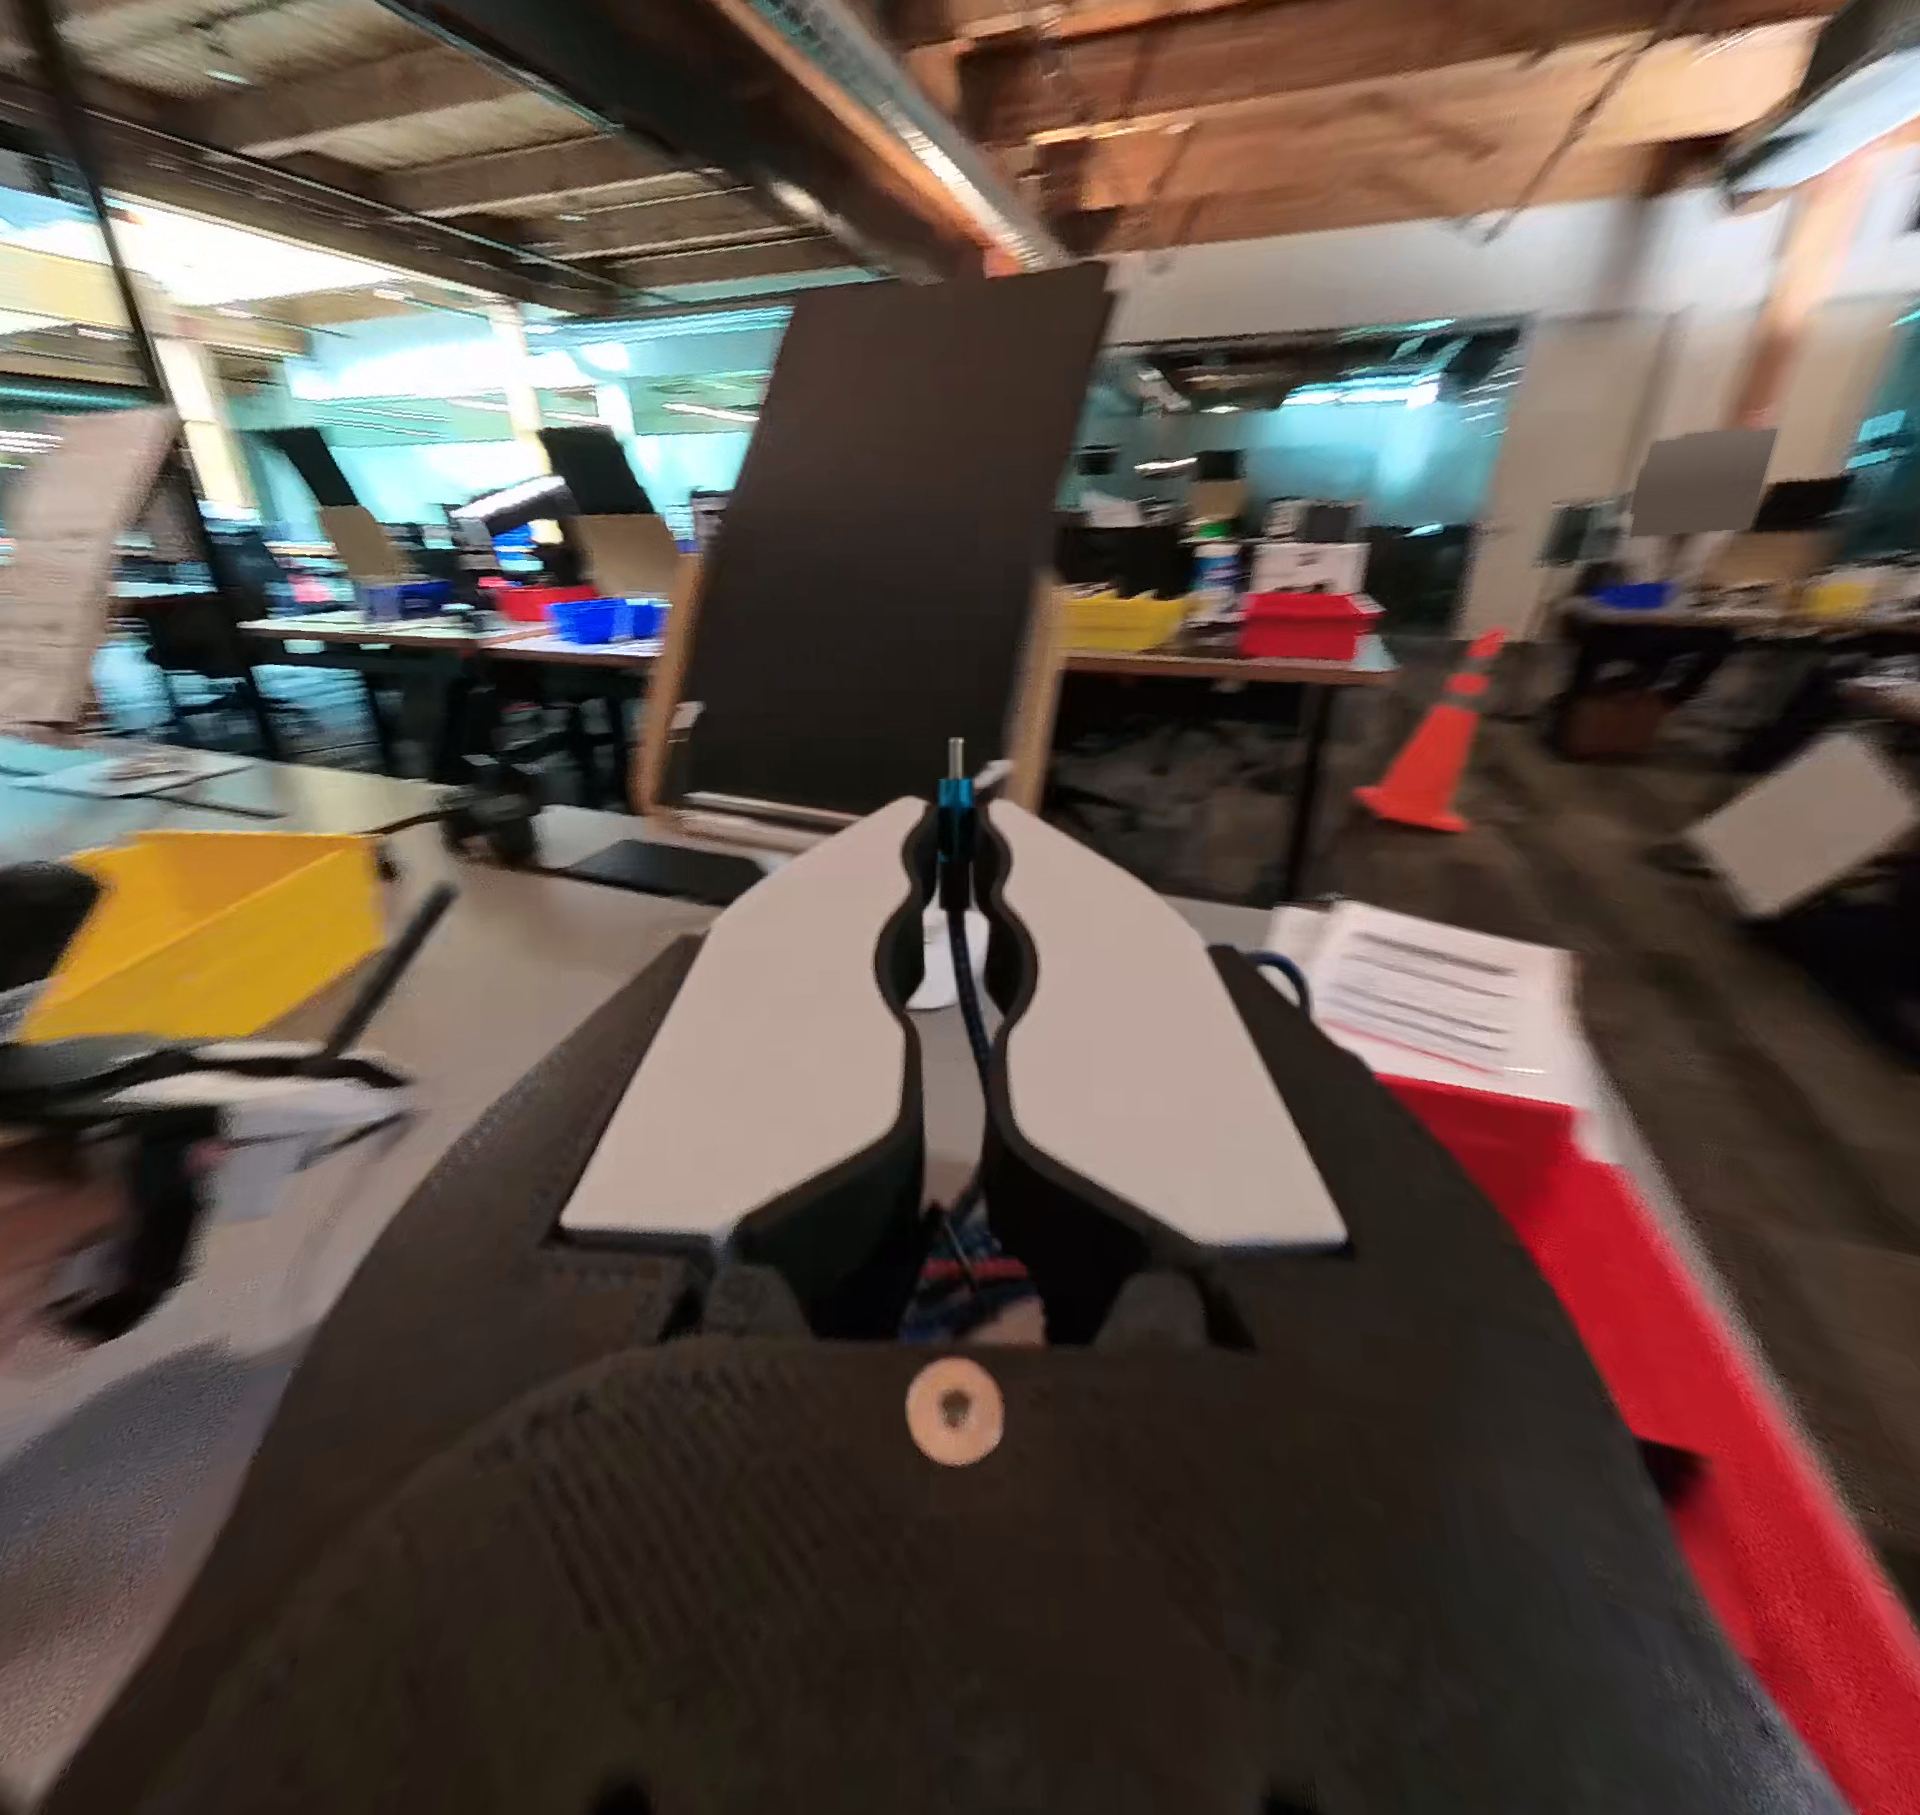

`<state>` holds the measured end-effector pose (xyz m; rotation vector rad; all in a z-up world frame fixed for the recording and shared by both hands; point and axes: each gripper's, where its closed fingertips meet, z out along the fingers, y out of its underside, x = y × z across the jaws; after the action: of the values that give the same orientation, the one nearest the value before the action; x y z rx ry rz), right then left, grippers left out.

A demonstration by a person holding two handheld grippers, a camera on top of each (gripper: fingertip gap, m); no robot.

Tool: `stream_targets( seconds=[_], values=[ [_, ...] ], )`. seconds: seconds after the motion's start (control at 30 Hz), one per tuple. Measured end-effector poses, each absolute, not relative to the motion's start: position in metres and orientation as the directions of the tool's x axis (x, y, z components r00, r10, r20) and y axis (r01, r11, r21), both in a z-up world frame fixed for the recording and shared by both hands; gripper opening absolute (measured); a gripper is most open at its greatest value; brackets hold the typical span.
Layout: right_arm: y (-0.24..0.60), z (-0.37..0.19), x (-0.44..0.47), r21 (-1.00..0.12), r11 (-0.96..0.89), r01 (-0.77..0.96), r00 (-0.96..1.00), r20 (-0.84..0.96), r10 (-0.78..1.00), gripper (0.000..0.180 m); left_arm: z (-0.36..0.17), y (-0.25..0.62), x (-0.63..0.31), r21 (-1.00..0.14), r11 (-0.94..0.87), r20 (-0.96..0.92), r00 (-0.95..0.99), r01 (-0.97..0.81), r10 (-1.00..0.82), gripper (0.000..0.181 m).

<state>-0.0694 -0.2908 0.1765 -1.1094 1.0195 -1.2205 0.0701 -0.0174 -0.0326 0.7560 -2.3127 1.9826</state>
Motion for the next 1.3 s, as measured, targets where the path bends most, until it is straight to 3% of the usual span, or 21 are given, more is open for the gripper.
stream_targets(
  seconds=[0.13, 0.3, 0.33, 0.43, 0.47, 0.57, 0.77, 1.0, 1.13, 1.3],
  values=[
    [-0.356, 0.158, -0.071, -0.982, -0.054, 0.179, -0.126, 0.032, -0.992, 0.006, -0.038, -0.027, 0.061, -0.935, 0.144, 0.262, -0.904, -0.325, -0.337, 0.026],
    [-0.405, 0.09, -0.059, -0.996, 0.068, 0.055, -0.198, -0.078, -0.977, 0.006, -0.041, -0.037, 0.049, -0.944, 0.213, 0.18, -0.932, -0.254, -0.314, 0.026],
    [-0.414, 0.07, -0.055, -0.995, 0.099, -0.014, -0.217, -0.094, -0.972, 0.01, -0.042, -0.038, 0.047, -0.944, 0.224, 0.168, -0.936, -0.243, -0.309, 0.026],
    [-0.428, 0.011, -0.048, -0.928, 0.252, -0.276, -0.254, -0.182, -0.95, 0.072, -0.045, -0.041, 0.043, -0.942, 0.249, 0.149, -0.944, -0.226, -0.294, 0.026],
    [-0.431, 0.002, -0.05, -0.909, 0.266, -0.32, -0.267, -0.183, -0.946, 0.075, -0.046, -0.042, 0.043, -0.941, 0.252, 0.149, -0.945, -0.226, -0.291, 0.026],
    [-0.434, 0.024, -0.054, -0.961, 0.154, -0.229, -0.296, -0.082, -0.951, 0.069, -0.048, -0.042, 0.042, -0.939, 0.252, 0.162, -0.946, -0.236, -0.281, 0.026],
    [-0.373, 0.072, -0.042, -0.987, -0.063, -0.146, -0.139, 0.084, -0.987, 0.058, -0.05, -0.047, 0.037, -0.938, 0.255, 0.167, -0.951, -0.234, -0.26, 0.026],
    [-0.197, 0.061, -0.019, -0.978, -0.142, -0.154, 0.379, 0.074, -0.922, 0.042, -0.054, -0.06, 0.019, -0.934, 0.325, 0.075, -0.972, -0.146, -0.223, 0.026],
    [-0.112, 0.03, -0.02, -0.961, -0.094, -0.259, 0.576, -0.076, -0.814, 0.055, -0.059, -0.068, 0.006, -0.917, 0.397, -0.054, -0.98, -0.028, -0.193, 0.026],
    [-0.102, -0.002, -0.007, -0.928, 0.024, -0.371, 0.485, -0.216, -0.848, 0.079, -0.047, -0.079, -0.014, -0.935, 0.351, -0.113, -0.982, 0.054, -0.148, 0.026]
  ],
)
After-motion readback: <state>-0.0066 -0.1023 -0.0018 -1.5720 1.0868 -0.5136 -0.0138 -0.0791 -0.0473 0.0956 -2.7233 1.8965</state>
